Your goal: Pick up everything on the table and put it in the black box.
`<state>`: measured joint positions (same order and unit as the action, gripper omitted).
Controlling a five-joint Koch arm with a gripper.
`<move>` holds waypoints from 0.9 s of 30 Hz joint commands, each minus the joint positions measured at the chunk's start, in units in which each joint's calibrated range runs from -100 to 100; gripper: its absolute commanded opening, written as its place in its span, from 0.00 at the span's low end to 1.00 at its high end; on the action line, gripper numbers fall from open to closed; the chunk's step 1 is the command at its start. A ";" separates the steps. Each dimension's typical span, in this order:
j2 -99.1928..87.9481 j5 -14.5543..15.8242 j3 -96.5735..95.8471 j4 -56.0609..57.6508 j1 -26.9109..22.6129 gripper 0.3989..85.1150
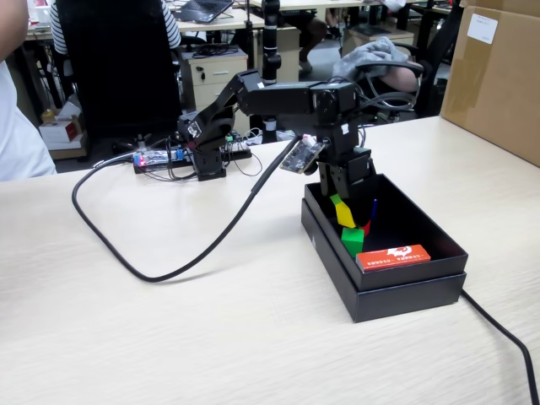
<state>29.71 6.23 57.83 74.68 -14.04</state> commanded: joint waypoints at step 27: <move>-53.06 -0.98 -18.66 -0.68 4.25 0.55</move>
<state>-10.42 6.57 40.67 74.76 -11.11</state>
